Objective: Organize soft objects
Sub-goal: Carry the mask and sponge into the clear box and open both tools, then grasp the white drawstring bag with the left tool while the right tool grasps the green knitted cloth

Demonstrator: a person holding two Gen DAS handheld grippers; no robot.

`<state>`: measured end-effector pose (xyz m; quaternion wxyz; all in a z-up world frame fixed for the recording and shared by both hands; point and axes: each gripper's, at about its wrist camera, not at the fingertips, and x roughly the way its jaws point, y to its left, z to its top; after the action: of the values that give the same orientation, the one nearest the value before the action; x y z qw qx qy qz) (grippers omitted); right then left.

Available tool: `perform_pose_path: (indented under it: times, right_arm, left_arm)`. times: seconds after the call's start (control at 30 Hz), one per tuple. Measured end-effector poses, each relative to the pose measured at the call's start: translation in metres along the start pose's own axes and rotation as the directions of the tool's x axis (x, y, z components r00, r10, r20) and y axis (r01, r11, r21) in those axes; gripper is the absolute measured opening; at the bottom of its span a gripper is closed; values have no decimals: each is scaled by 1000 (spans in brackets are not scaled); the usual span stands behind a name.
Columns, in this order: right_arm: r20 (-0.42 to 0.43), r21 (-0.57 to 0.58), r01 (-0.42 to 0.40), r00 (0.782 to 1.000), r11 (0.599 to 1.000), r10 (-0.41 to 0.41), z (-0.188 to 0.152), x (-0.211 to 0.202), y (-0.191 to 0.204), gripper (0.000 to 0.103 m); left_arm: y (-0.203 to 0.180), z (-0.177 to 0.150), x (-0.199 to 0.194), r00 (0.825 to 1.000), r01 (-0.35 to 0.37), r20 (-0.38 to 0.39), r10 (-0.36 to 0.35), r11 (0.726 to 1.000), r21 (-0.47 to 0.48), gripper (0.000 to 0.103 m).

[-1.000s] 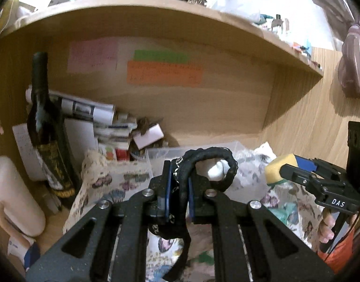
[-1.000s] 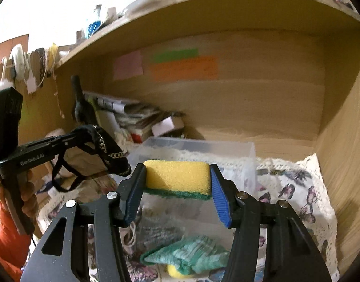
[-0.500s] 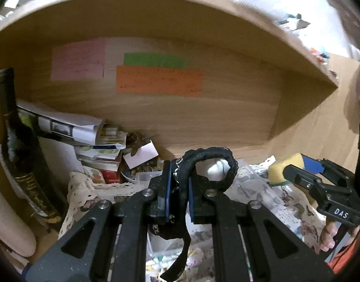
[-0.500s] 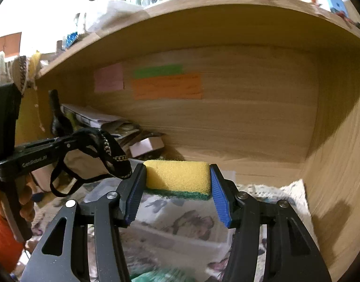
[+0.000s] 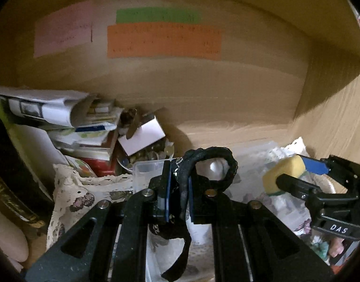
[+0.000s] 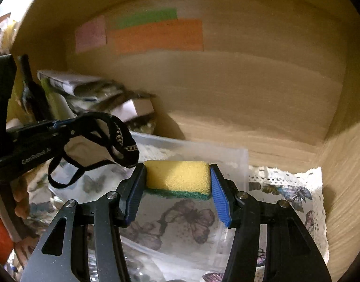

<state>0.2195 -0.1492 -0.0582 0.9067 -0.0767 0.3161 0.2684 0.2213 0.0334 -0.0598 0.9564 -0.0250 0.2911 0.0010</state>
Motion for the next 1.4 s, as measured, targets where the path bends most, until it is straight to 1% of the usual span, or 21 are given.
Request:
perform_pose_path:
  times: [0.1,0.23,0.3,0.37,0.43,0.5,0.53,0.6,0.67,0.7,0.8,0.83,0.9,0.93,1.0,1.07,1.1,1.13,1.2,1.27,1.4]
  right_arm:
    - [-40,2,-11,999,1000,11,-2,9,-3,51]
    - [-90,-6,-17,996,1000,17,-5,24,-4,51]
    - [-109,-8,-26,994,1000,25,-6,30,-5,51]
    - [-127,-13,-18,992,1000,16,-7,33,-5,53]
    - [-138,-10,-22,990,1000,20,-8,35,-6,53]
    - [-140,-11,-14,990,1000,13,-9,36,-7,53]
    - [-141,-13,-12,990,1000,10,-8,37,-7,53]
    - [-142,-15,-10,990,1000,8,-8,38,-7,55]
    - [-139,-18,-7,990,1000,4,-8,38,-7,58]
    - [-134,-18,-4,991,1000,2,-7,37,-7,63]
    - [-107,-14,8,994,1000,-9,-5,32,-8,74]
    - [-97,-14,10,995,1000,-12,-3,29,-8,75]
    - [-73,-11,12,997,1000,-13,-1,22,-9,78]
    - [-64,-11,15,998,1000,-16,0,19,-9,78]
    - [-37,-15,23,999,1000,-24,2,10,-9,81]
    - [-11,-18,28,1000,999,-28,4,1,-9,82]
    - [5,-19,26,1000,999,-26,5,-5,-9,82]
    - [18,-21,22,1000,1000,-21,5,-11,-10,82]
    - [51,-21,14,999,1000,-12,5,-25,-7,84]
    - [81,-24,8,997,1000,-6,4,-38,-3,87]
    - [131,-46,10,991,999,-4,-5,-62,6,94]
  left_arm:
    - [-2,-4,10,999,1,-33,0,1000,17,11]
    - [0,-8,26,996,15,-88,-13,1000,13,11]
    - [-1,-10,28,995,16,-98,-14,1000,15,11]
    - [-2,-11,27,994,23,-108,-20,999,25,12]
    - [-4,-12,26,992,42,-121,-38,999,29,16]
    - [-3,-11,25,991,55,-126,-51,998,29,25]
    - [-5,-12,24,991,56,-127,-52,998,30,28]
    - [-6,-12,20,991,57,-125,-52,998,33,39]
    - [-7,-10,18,992,58,-118,-54,998,34,46]
    - [-7,-10,16,992,59,-111,-55,998,34,49]
    - [-8,-10,3,995,59,-83,-56,998,35,55]
    - [-8,-9,-1,996,58,-72,-55,998,36,57]
    - [-7,-8,-12,997,57,-44,-56,998,35,66]
    - [-6,-8,-18,998,57,-31,-56,998,34,68]
    - [-4,-8,-29,998,58,-10,-58,998,31,76]
    - [-3,-6,-40,998,63,11,-63,998,27,80]
    - [-3,-5,-47,998,63,23,-63,998,27,86]
    - [-3,-5,-52,998,60,34,-60,998,27,89]
    - [-3,-7,-65,997,40,68,-41,999,27,99]
    - [-5,-10,-78,995,30,91,-33,999,33,100]
    - [-7,-18,-93,994,36,104,-41,998,47,103]
